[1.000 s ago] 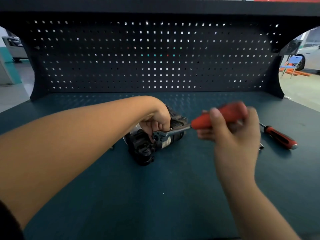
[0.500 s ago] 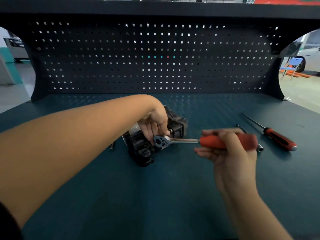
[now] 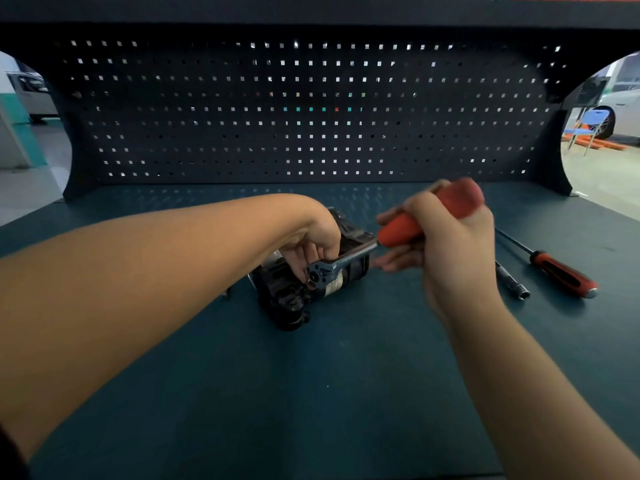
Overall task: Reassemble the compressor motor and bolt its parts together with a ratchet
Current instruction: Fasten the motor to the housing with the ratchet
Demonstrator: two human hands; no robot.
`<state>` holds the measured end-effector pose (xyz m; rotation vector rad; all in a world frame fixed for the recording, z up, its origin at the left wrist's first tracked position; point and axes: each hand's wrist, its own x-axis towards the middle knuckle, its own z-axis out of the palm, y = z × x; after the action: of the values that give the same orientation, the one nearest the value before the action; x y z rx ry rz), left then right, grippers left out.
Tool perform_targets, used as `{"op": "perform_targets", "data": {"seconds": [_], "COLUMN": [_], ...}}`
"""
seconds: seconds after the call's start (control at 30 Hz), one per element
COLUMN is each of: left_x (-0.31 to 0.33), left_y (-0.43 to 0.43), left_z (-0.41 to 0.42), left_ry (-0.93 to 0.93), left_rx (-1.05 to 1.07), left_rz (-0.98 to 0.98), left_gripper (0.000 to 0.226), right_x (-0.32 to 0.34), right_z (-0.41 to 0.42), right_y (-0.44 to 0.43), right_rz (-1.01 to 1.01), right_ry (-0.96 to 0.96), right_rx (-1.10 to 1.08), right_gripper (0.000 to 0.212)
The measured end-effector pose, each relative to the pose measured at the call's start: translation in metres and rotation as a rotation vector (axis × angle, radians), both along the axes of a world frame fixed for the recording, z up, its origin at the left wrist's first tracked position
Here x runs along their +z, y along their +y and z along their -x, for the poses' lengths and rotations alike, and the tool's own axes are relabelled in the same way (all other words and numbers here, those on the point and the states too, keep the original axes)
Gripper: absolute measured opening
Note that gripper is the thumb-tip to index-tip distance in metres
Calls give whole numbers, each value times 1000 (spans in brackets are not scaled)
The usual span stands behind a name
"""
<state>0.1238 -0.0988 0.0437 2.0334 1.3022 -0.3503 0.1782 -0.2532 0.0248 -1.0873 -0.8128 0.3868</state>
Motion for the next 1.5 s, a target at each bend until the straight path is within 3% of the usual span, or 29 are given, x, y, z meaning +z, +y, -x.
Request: {"op": "perform_targets", "data": {"seconds": [0.1,0.17,0.3,0.4,0.57,0.67,0.8,0.93,1.0,1.1,1.27,1.37,1.5], "left_x": [-1,-2,-2,1,0,-2,-1,-1,-1,0,4,8,10], "left_y": [-2,-3,0,1,-2,-1,-2,-2,-3,-2,1,-4,-16], "left_z": [0,0,2,2,2,2,3,2,1,1,-1,-6,-17], "left_ry": [7,2,-23,-29,-31,-43,-70,-72,-60,-26,93,178,400], "left_rx": [19,25,14,-16,-31,-32,9,9,-9,-21,-76,-133,-326], "left_rz": [1,-11,-27,0,-15,-56,-84,-86,-82,-129,-101,-129,-334], "left_gripper": [45,38,16,16,22,21,8,33,28,16,25,28,30], "right_x": [20,23,-19,-64,-90,-69,-16,27,30,8,-56,-79,-85], "right_z": [-5,-8,-6,10,18,10,-4,-16,-18,-18,-12,-10,-11], "right_y": [11,10,-12,-25,-26,-22,-4,12,12,3,-21,-25,-27], "right_rz": [115,125,-84,-272,-336,-280,-83,198,270,107,-128,-179,-184], "right_ry": [-72,-43,145,280,335,286,47,-88,-116,12,292,341,354], "right_rx": [54,89,11,-24,-36,6,79,205,277,197,147,149,127], "right_gripper": [15,13,21,30,31,27,7,19,22,18,36,48,48]}}
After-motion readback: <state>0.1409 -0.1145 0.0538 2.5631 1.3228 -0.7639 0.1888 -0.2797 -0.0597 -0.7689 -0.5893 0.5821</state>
